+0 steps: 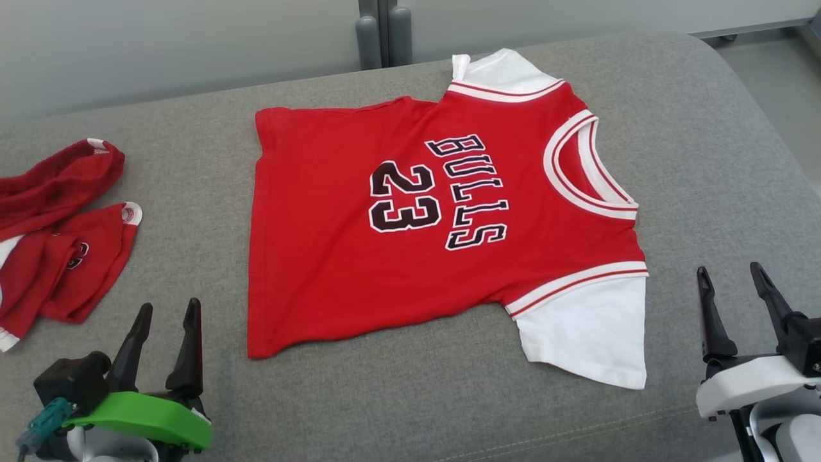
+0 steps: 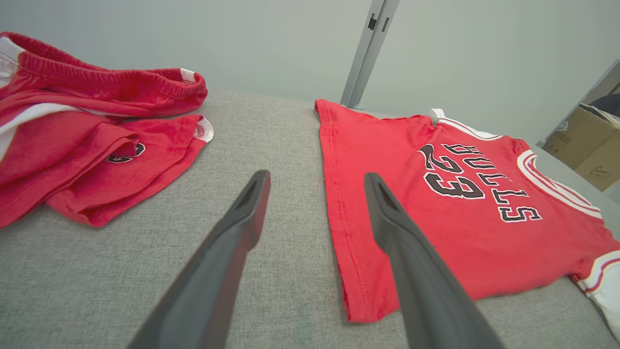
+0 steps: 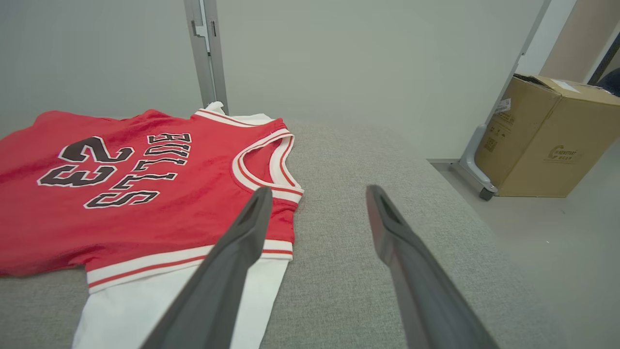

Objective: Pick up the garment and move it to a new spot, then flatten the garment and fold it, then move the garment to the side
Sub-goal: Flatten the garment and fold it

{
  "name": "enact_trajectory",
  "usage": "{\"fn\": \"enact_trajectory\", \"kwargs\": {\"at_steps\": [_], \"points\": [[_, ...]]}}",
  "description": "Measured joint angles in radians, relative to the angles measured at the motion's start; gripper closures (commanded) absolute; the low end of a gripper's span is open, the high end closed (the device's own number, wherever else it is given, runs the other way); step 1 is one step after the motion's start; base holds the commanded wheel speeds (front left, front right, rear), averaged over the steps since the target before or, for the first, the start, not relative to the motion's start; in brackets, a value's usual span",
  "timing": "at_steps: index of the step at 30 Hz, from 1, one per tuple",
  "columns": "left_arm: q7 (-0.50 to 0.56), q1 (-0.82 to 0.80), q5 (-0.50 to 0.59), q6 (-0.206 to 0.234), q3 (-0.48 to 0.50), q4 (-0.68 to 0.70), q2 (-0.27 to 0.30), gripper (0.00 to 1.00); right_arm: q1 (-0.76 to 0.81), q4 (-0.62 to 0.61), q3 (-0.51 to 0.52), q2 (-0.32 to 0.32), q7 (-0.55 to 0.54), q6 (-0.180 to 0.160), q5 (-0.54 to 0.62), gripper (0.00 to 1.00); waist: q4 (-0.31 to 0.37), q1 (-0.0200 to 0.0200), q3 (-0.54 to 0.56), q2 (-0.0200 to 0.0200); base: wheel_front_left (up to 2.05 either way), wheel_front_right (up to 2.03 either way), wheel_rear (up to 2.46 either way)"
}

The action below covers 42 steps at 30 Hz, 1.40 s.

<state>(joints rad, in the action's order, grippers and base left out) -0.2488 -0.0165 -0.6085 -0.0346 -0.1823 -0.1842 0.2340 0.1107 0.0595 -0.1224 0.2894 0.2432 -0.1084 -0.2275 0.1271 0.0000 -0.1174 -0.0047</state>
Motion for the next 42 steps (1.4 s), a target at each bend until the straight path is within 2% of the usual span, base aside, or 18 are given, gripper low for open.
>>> {"fn": "enact_trajectory", "kwargs": {"at_steps": [14,24,42], "points": [[0.000,0.003,0.068,-0.009,-0.011,-0.004,-0.037,0.00,-0.041,0.052,-0.074,-0.028,0.004,0.000,0.059,0.00,-0.043,0.0000,0.022,0.0000,0.00,0.00,0.00],[0.000,0.045,0.086,-0.017,0.012,-0.032,-0.054,0.00,-0.042,0.091,-0.087,-0.036,0.007,0.005,0.070,0.00,-0.068,0.0000,0.072,0.0000,0.00,0.00,0.00],[0.000,0.060,0.122,-0.036,0.023,-0.033,-0.061,0.00,-0.051,0.102,-0.082,-0.040,0.008,0.011,0.078,0.00,-0.060,0.0000,0.102,0.0000,0.00,0.00,0.00]]}}
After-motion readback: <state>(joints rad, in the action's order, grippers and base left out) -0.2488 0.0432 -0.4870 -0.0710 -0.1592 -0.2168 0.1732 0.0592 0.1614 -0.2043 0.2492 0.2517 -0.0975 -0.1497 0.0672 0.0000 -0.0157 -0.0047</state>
